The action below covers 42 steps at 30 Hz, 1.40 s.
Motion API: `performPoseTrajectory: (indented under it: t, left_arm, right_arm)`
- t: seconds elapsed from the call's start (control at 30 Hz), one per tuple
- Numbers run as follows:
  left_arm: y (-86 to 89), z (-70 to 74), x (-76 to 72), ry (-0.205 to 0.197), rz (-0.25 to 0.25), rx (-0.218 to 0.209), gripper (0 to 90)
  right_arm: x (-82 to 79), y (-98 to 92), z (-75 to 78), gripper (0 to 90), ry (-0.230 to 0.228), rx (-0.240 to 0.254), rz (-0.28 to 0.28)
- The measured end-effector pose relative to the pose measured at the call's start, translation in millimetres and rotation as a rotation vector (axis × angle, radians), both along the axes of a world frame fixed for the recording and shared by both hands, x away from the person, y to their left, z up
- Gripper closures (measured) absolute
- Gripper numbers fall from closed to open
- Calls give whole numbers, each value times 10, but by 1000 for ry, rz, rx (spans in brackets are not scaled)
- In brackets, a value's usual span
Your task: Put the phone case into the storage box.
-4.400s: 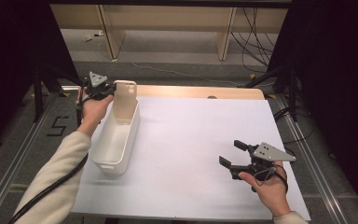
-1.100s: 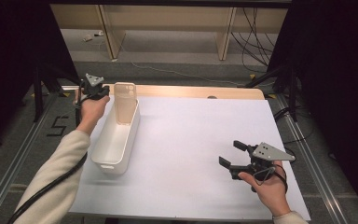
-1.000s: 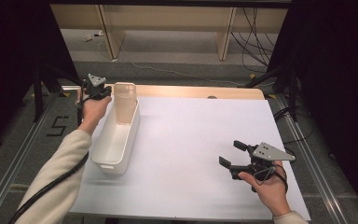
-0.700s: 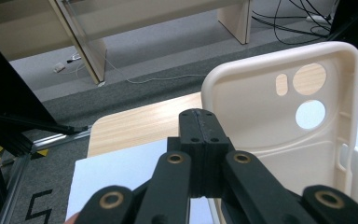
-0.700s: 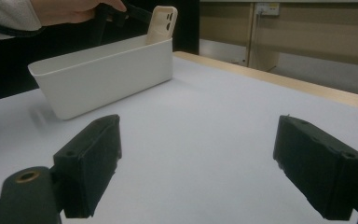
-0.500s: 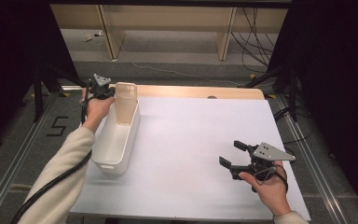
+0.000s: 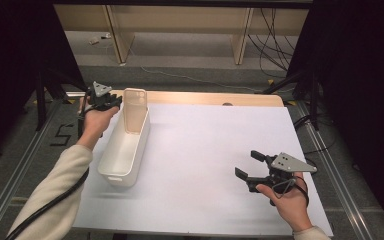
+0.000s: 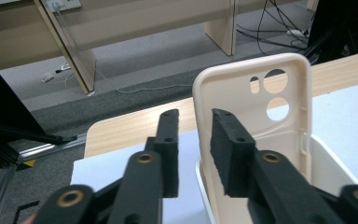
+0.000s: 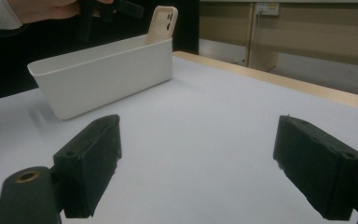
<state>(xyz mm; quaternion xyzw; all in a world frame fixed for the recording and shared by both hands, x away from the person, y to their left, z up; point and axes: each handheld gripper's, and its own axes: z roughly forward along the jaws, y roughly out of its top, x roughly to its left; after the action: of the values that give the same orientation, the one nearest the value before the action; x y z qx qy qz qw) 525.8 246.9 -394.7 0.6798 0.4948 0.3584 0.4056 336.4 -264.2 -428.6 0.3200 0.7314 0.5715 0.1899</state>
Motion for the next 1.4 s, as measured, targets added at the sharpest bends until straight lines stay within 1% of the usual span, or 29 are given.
performPoseTrajectory:
  t: [0.03, 0.1, 0.13, 0.17, 0.2, 0.27, 0.3, 0.37, 0.4, 0.5, 0.53, 0.57, 0.63, 0.67, 0.7, 0.73, 0.77, 0.8, 0.83, 0.9, 0.93, 0.97, 1.1, 1.13, 1.17, 1.23, 1.27, 1.3, 1.4]
  left_arm:
    - [8, 10, -22, 3, -1, -8, 690]
    - [15, 30, -65, 7, -6, -14, 649]
    - [15, 41, -85, 4, -8, -16, 630]
    - [15, 53, -103, 3, -10, -16, 607]
    - [15, 66, -120, 4, -19, -27, 587]
    - [13, 90, -156, -7, -25, -43, 559]
    - [15, 101, -174, -12, -26, -39, 544]
    - [14, 115, -205, -11, -34, -50, 514]
    - [15, 119, -221, -10, -39, -51, 499]
    - [17, 139, -264, -17, -47, -46, 470]
    - [16, 147, -276, -20, -49, -53, 464]
    - [13, 156, -290, -21, -50, -51, 454]
    - [12, 175, -307, -33, -69, -33, 426]
    - [10, 184, -318, -35, -83, -27, 407]
    - [7, 191, -330, -40, -98, -14, 386]
    - [-3, 196, -346, -44, -111, -10, 366]
    - [-3, 202, -354, -61, -127, 10, 341]
    - [-20, 198, -376, -64, -135, 9, 314]
    - [-25, 198, -396, -67, -141, 22, 299]
    - [-42, 190, -439, -60, -141, 5, 269]
    - [10, 220, -436, -72, -179, 81, 254]
    - [22, 229, -444, -76, -201, 89, 233]
    - [30, 255, -523, -89, -235, 65, 178]
    - [39, 267, -539, -92, -248, 66, 167]
    - [44, 275, -558, -98, -257, 63, 156]
    - [38, 287, -611, -107, -260, 46, 147]
    - [35, 293, -636, -110, -263, 38, 135]
    - [35, 297, -657, -113, -269, 34, 121]
    - [29, 301, -723, -119, -293, 27, 101]
  right_arm:
    - [0, 0, 0, 164, 0, 1, -1]
    - [-6, 3, 3, 164, 19, 16, 11]
    - [-9, -14, 14, 164, 30, -14, 13]
    - [-7, -13, 12, 164, 30, -13, 12]
    - [-2, -12, 7, 164, 22, -16, 9]
    - [-4, -18, 12, 164, 27, -20, 13]
    - [0, -5, 2, 164, 10, 3, 0]
    - [0, -8, 3, 164, 9, 6, -1]
    - [6, -11, -1, 164, -3, -1, -4]
    - [6, -6, -1, 164, 1, 2, -1]
    - [-2, -18, 11, 164, 25, -20, 8]
    - [8, -5, -2, 164, 1, 1, 0]
    - [7, -5, -1, 164, 2, 0, -1]
    - [-3, -20, 15, 164, 27, -21, 10]
    - [1, -9, 7, 164, 12, 4, 1]
    - [2, -8, 6, 164, 11, 7, 3]
    - [3, -9, 6, 164, 11, 7, 3]
    - [4, -7, 4, 164, 10, 9, 2]
    - [5, -12, 4, 164, 5, 0, 0]
    - [0, -10, 8, 164, 13, 3, 2]
    - [3, -10, 6, 164, 8, 5, 5]
    - [6, -9, 5, 164, 3, 3, 2]
    - [6, -8, 4, 164, -1, 8, 8]
    - [6, -7, 4, 164, -1, 8, 8]
    - [8, 2, 0, 164, -5, 18, 7]
    - [3, 4, 5, 164, -2, 21, 8]
    - [-2, -5, 14, 164, 0, 5, 2]
    - [-5, -9, 17, 164, -3, 0, -1]
    - [-9, -9, 23, 163, 2, 2, 0]
